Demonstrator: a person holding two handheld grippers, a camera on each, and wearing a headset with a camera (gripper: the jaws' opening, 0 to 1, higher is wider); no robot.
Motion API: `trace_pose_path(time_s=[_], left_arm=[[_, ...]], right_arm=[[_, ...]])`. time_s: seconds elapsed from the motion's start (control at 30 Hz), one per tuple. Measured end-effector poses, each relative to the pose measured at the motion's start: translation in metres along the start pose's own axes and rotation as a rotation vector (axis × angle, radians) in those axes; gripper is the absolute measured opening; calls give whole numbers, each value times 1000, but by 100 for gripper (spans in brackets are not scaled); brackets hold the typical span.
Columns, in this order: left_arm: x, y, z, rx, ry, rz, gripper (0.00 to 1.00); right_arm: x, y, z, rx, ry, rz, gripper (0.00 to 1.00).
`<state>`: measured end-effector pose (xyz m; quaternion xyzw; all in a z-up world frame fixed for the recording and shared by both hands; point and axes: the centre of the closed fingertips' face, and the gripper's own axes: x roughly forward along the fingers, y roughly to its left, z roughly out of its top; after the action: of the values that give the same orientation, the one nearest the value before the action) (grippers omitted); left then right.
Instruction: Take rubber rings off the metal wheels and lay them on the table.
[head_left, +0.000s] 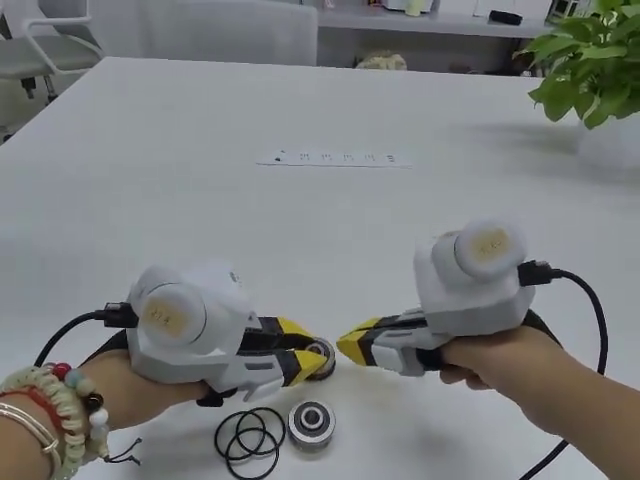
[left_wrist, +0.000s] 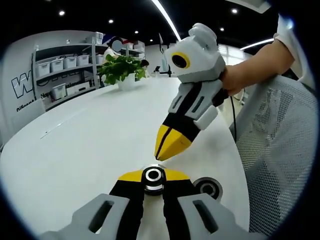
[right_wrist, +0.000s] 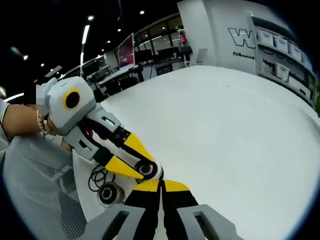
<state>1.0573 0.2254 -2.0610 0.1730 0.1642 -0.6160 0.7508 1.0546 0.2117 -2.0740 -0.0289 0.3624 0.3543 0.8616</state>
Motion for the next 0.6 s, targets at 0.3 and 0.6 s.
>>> trace_pose_path(time_s=[0.3, 0.6], left_arm=[[0, 0, 0, -3, 0, -2, 8], [0, 0, 0, -7, -2, -2, 8]], right_arm=[[4, 11, -9, -68, 43, 40, 6], [9, 14, -6, -84, 15, 37, 18]])
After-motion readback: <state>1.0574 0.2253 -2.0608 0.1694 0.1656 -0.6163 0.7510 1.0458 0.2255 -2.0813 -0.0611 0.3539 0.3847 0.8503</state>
